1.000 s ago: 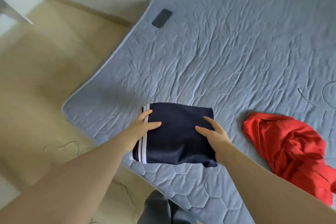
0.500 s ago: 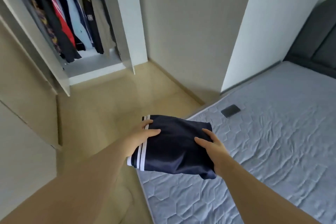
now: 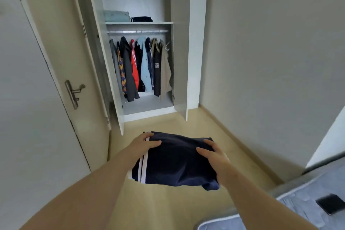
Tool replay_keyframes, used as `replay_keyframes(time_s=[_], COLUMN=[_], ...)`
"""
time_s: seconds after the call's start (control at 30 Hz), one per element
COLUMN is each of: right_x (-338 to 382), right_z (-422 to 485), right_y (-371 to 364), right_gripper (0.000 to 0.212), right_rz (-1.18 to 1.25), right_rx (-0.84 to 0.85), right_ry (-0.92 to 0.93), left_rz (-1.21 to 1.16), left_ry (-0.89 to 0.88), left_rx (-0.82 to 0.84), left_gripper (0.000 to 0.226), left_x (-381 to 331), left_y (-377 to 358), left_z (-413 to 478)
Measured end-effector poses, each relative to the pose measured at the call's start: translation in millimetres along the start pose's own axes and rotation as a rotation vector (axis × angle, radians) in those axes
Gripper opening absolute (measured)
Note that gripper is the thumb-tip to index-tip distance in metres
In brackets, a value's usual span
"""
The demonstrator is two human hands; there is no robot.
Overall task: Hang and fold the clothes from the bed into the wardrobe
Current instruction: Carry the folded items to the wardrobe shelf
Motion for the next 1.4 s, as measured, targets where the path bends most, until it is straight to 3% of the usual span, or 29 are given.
replay_keyframes(time_s=[0.2,0.33,0.47,0.67,1.07,1.2,1.33,1.4], right_x=[84,124,162,251,432,479,525,550], right_z=[46,84,135,262,465,519,577,607], right_y=[-83,-118,-162,-194,-263,-291,-317,-336], right_gripper=[0.023,0.039,0.042,0.044,0.041,0.039,0.046,0.050], right_rz=[-0.057,-0.100,-0.112,-0.053,-0.065,-0.054,-0.014,0.012], right_rx=[0.089,0.108,0.163,0.199,0.396,0.403,0.381,0.373], right_ry=[0.071,0.091,0.087,0.148,0.061,0.099,0.154,0.169], left_rz=[-0.023,-0.063,-0.018,-0.035,-0.044,-0.040,-0.023,-0.034], left_ry=[-0.025,0.002,-0.013,-0.078,-0.086,-0.106,-0.175,-0.202], left_rx=[-0.077,-0.129,-0.203,-0.260,-0.290,-0.266,-0.247,-0.240], left_gripper=[0.048,0.047,0.048,0.049,0.046,0.037,0.009,0.008], left_x=[-11,-13,-12,-30,-77,-88,-99,-102], left_y=[91,126,166,191,274,306,336,355], left_z=[65,104,159,300,555,628,708,750])
Point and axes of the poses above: each hand's wrist, its own z-axis towards the middle knuckle, its own y-axis out of the back of the hand, x = y × z, the point moved 4 cm from there along z, towards the middle knuckle, and after that the axes turned 14 degrees about -y, right-handed, at the moved point
